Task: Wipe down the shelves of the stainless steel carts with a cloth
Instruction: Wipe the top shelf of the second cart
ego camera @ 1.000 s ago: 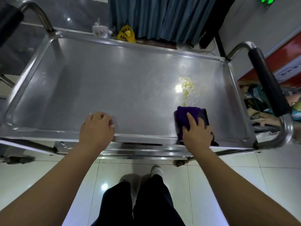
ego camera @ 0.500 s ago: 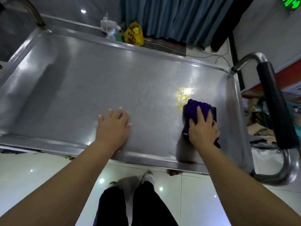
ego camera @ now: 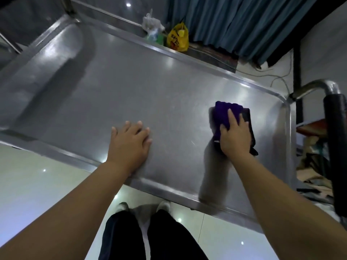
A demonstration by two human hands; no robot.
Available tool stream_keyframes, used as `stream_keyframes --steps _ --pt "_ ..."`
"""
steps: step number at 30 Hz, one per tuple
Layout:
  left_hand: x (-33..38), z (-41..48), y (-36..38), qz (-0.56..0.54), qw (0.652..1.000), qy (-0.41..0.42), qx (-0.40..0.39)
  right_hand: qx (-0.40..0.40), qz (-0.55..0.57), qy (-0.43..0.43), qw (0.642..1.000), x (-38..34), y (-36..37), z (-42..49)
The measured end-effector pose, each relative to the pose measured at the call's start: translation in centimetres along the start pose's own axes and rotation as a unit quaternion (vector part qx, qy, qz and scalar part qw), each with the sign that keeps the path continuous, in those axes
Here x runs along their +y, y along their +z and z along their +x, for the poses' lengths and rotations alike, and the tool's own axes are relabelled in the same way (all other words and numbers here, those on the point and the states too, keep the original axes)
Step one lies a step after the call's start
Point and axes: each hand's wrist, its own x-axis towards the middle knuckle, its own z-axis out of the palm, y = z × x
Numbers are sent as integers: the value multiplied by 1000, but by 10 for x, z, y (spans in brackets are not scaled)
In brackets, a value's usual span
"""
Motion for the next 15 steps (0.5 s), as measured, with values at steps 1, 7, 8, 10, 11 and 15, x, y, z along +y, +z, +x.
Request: stream_keyframes --steps 1,7,8,10,11,15 --pt "1 1 0 2 1000 -4 3 1 1 50 999 -9 2 6" --pt "4 5 -2 12 998 -56 21 -65 -11 -172 983 -95 37 -30" --pt "3 4 -2 17 998 -61 22 -74 -17 -224 972 -95 37 -33" --pt "2 2 -1 22 997 -61 31 -69 -31 -284 956 -80 28 -20" --pt "2 2 -1 23 998 -58 34 -53 -36 -288 956 -67 22 -8" --pt "8 4 -2 22 998 -60 24 -3 -22 -121 992 -7 -7 45"
